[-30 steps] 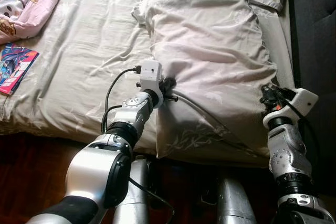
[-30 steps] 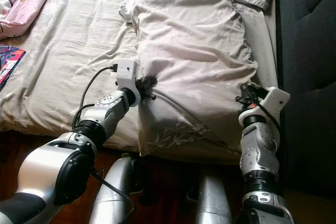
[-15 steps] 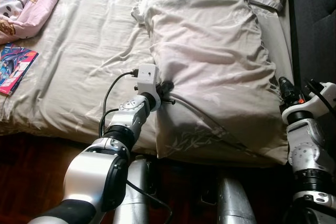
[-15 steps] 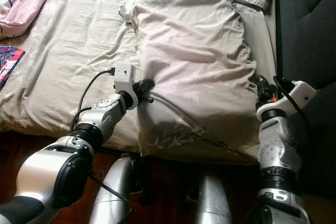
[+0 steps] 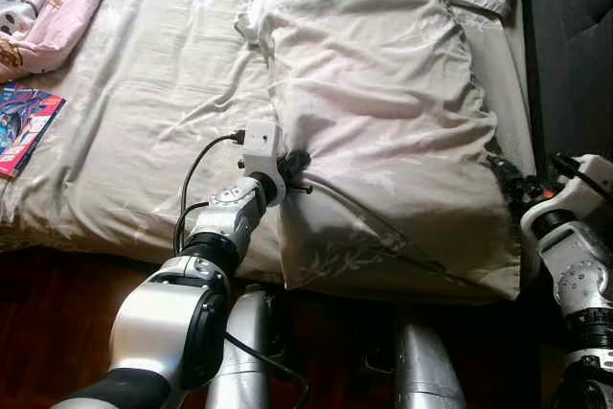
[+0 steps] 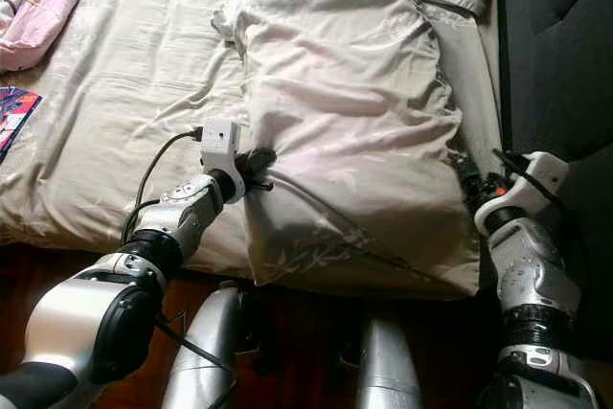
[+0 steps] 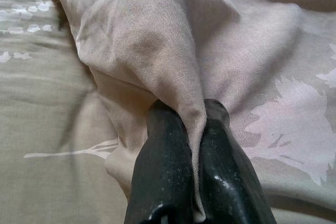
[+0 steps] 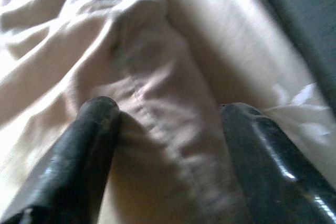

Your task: Clean up the room

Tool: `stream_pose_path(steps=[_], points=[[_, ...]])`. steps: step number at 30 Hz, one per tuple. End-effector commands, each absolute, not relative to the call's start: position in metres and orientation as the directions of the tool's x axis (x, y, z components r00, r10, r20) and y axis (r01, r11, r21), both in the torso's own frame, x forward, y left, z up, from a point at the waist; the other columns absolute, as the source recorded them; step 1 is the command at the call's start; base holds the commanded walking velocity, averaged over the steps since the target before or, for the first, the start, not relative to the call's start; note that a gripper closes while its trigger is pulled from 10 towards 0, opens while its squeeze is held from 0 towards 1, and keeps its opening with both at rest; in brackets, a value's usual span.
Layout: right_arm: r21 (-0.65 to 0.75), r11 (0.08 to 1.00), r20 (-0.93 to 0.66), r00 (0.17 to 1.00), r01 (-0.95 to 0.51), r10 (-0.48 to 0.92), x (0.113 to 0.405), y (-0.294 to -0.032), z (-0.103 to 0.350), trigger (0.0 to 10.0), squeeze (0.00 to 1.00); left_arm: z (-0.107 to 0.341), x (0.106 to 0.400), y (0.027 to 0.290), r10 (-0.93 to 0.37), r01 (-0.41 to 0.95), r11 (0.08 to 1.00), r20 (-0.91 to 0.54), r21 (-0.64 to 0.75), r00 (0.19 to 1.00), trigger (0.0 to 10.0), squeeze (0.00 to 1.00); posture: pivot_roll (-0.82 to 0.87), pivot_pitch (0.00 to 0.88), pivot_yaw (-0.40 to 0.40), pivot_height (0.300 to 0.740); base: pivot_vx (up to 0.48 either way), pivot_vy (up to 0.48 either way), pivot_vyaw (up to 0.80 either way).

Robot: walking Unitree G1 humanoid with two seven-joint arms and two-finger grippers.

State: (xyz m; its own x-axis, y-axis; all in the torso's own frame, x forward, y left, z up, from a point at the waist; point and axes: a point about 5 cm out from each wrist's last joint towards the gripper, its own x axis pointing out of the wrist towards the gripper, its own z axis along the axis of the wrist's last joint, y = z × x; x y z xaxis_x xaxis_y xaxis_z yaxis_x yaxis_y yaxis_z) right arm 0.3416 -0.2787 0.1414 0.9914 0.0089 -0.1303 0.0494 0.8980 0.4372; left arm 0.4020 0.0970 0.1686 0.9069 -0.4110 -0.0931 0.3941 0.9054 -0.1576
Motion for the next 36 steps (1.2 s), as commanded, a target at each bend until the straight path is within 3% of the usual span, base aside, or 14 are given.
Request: stream_pose_path(steps=[1,4,5,6,14,23,24,36], points=[[0.431,0.901,-0.179,0.983,0.043,0.038,0.338,-0.279,0.133,10.0,1.0,0.158,0.4,0.115,-0.369,0.349,0.924,-0.129,-0.155,0.921,10.0,0.0,0.05,0.404,0.072,0.641,0.0,0.0,0.0],[0.408,0.913,-0.188,0.981,0.028,0.054,0.337,-0.28,0.133,10.0,1.0,0.158,0.4,0.115,-0.371,0.35,0.924,-0.13,-0.155,0.92,10.0,0.0,0.05,0.403,0.071,0.641,0.0,0.0,0.0],[0.388,0.921,-0.197,0.979,0.024,0.058,0.336,-0.283,0.132,10.0,0.76,0.157,0.399,0.116,-0.372,0.351,0.924,-0.131,-0.154,0.919,10.0,0.0,0.05,0.399,0.068,0.641,0.0,0.0,0.0],[0.379,0.925,-0.201,0.978,0.022,0.059,0.335,-0.284,0.132,10.0,0.0,0.156,0.399,0.116,-0.372,0.352,0.923,-0.132,-0.153,0.919,10.0,0.0,0.05,0.399,0.068,0.641,0.0,0.0,0.0],[0.349,0.937,-0.273,0.956,-0.007,0.109,0.332,-0.275,0.115,10.0,0.0,0.154,0.398,0.116,-0.374,0.354,0.923,-0.137,-0.153,0.917,10.0,0.0,0.05,0.395,0.067,0.641,0.0,0.0,0.0],[0.385,0.919,-0.369,0.898,-0.086,0.238,0.326,-0.243,0.078,10.0,0.0,0.152,0.397,0.117,-0.377,0.357,0.922,-0.145,-0.15,0.915,10.0,0.0,0.06,0.392,0.07,0.641,0.0,0.0,0.0],[0.398,0.913,-0.373,0.894,-0.088,0.249,0.325,-0.238,0.074,0.0,0.0,0.152,0.397,0.117,-0.376,0.356,0.922,-0.146,-0.15,0.915,10.0,0.0,0.06,0.394,0.071,0.641,0.0,0.0,0.0],[0.437,0.896,-0.381,0.887,-0.075,0.26,0.325,-0.226,0.062,0.0,0.0,0.151,0.397,0.119,-0.37,0.348,0.925,-0.15,-0.153,0.917,10.0,0.0,0.07,0.4,0.075,0.641,0.0,0.0,0.0]])
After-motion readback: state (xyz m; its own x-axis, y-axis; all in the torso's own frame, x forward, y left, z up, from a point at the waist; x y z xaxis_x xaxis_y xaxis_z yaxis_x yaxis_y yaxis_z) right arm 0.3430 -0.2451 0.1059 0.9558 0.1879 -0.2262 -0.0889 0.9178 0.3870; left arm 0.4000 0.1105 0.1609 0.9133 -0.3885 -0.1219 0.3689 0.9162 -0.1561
